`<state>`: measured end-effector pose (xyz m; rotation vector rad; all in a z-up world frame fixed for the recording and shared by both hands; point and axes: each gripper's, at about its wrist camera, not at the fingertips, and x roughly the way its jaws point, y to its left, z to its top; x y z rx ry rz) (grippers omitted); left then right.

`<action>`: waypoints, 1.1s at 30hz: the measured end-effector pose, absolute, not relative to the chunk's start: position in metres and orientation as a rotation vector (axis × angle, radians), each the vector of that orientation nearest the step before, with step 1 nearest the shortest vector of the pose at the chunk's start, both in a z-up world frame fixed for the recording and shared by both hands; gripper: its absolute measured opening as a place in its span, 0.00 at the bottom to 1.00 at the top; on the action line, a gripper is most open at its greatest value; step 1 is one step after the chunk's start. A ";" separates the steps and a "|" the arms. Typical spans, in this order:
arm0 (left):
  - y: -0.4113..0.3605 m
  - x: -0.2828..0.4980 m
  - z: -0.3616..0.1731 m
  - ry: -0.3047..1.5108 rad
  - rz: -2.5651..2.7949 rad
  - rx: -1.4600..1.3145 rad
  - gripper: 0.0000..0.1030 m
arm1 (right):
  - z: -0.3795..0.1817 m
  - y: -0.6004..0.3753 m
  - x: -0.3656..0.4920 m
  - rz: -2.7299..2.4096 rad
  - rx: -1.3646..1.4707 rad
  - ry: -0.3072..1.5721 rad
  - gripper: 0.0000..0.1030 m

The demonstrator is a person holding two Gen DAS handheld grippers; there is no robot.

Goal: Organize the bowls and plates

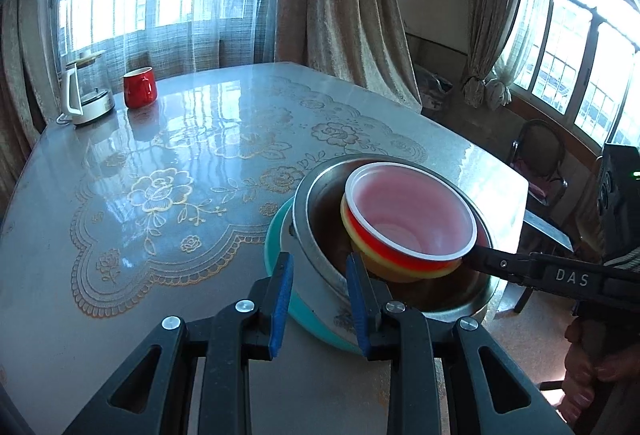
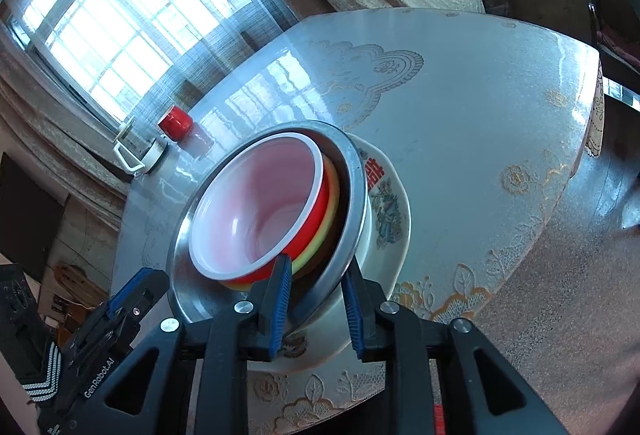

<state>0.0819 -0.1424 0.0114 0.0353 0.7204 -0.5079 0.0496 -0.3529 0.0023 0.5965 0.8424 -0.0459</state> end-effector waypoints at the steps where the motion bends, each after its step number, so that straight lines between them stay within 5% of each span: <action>1: -0.143 0.081 0.011 0.723 -0.506 0.035 0.27 | 0.002 -0.352 0.049 -0.047 0.587 0.843 0.23; 6: -0.138 0.078 0.011 0.734 -0.495 0.025 0.30 | 0.002 -0.348 0.048 -0.049 0.579 0.847 0.22; 9: -0.133 0.075 0.013 0.736 -0.477 0.024 0.53 | 0.002 -0.348 0.045 -0.041 0.585 0.846 0.25; 11: -0.130 0.069 0.015 0.721 -0.466 0.021 0.77 | 0.004 -0.347 0.041 -0.057 0.576 0.832 0.34; 15: -0.123 0.056 0.018 0.679 -0.446 0.043 0.87 | 0.013 -0.339 0.023 -0.093 0.491 0.758 0.42; 19: -0.118 0.043 0.017 0.639 -0.408 0.079 0.98 | 0.019 -0.323 0.004 -0.117 0.381 0.685 0.61; 25: -0.111 0.026 0.011 0.596 -0.323 0.153 1.00 | 0.021 -0.305 -0.019 -0.180 0.286 0.602 0.79; 33: -0.091 0.018 -0.002 0.628 -0.269 0.099 1.00 | 0.008 -0.284 -0.034 -0.193 0.249 0.621 0.79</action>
